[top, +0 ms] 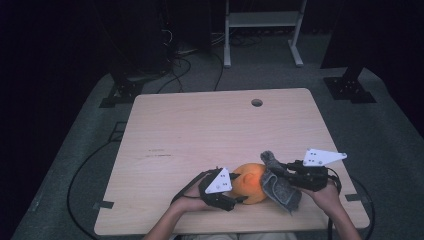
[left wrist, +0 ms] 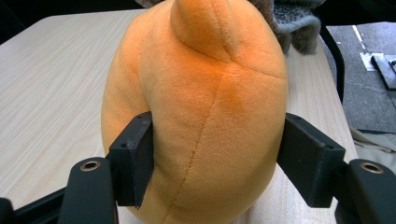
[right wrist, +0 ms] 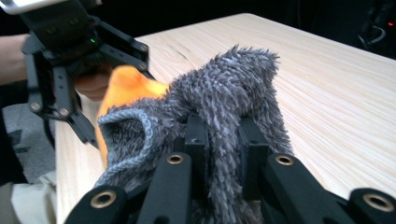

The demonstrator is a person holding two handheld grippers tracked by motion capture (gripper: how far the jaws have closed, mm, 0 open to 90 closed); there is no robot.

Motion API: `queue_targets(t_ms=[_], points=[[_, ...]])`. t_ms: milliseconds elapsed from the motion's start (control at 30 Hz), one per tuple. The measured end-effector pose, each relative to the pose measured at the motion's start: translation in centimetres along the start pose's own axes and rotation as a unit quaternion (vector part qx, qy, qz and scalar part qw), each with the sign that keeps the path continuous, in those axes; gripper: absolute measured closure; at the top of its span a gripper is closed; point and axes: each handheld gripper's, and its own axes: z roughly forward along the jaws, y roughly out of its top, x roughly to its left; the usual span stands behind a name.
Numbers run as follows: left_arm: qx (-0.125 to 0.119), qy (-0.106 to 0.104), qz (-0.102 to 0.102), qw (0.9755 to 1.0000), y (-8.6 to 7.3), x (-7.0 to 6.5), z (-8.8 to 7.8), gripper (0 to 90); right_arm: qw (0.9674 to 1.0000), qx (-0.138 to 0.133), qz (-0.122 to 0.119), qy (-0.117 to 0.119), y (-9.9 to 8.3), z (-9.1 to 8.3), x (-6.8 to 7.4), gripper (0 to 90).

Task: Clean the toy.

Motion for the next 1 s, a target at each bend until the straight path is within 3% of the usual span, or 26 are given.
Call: queue_targets(t_ms=[67,167,267,333,400,467,600,733,800,867,933,1000], points=[[0.001,0.006,-0.002,1.0000,0.1,0.1,-0.1,26.1,0.9999,0.011,-0.004,0.011,0.0,0.6,0.3,76.9],[0.009,0.018,-0.024,0.9995,0.3,0.5,-0.1,15.7,0.9995,0.017,-0.003,0.026,0.0,0.7,0.5,77.1],[0.003,0.007,-0.007,0.9999,0.1,0.1,0.1,21.8,0.9989,0.015,-0.010,0.042,0.6,0.6,1.2,77.2],[0.005,0.003,0.004,1.0000,0.2,-0.1,0.1,24.4,0.9964,-0.001,-0.016,0.083,1.2,0.9,1.8,77.2],[0.008,0.002,0.007,0.9999,0.0,-0.2,0.1,25.5,0.9960,0.015,-0.042,0.077,1.9,1.4,2.6,77.3],[0.007,0.004,0.005,1.0000,-0.1,0.0,-0.1,27.0,0.9964,0.014,-0.041,0.073,2.1,1.5,2.4,77.3],[0.003,0.005,-0.001,1.0000,-0.1,0.2,-0.1,27.9,0.9983,0.002,0.008,0.058,0.7,1.1,0.5,77.2],[-0.005,0.005,-0.021,0.9998,-0.3,0.5,-0.1,28.2,0.9989,0.007,0.045,0.009,-1.2,0.1,-1.3,77.3],[-0.006,0.004,-0.024,0.9997,-0.4,0.6,-0.1,28.2,0.9986,0.008,0.051,-0.006,-1.5,-0.1,-1.4,77.3],[-0.006,0.004,-0.025,0.9997,-0.4,0.7,-0.1,28.0,0.9991,-0.004,0.042,-0.004,-1.0,-0.2,-0.9,77.3],[-0.006,0.004,-0.025,0.9997,-0.4,0.6,0.0,27.9,0.9991,-0.024,0.032,0.014,-0.2,0.0,-0.2,77.3],[-0.005,0.005,-0.023,0.9997,-0.4,0.6,-0.1,27.8,0.9993,-0.022,0.021,0.019,0.3,0.4,0.3,77.2]])
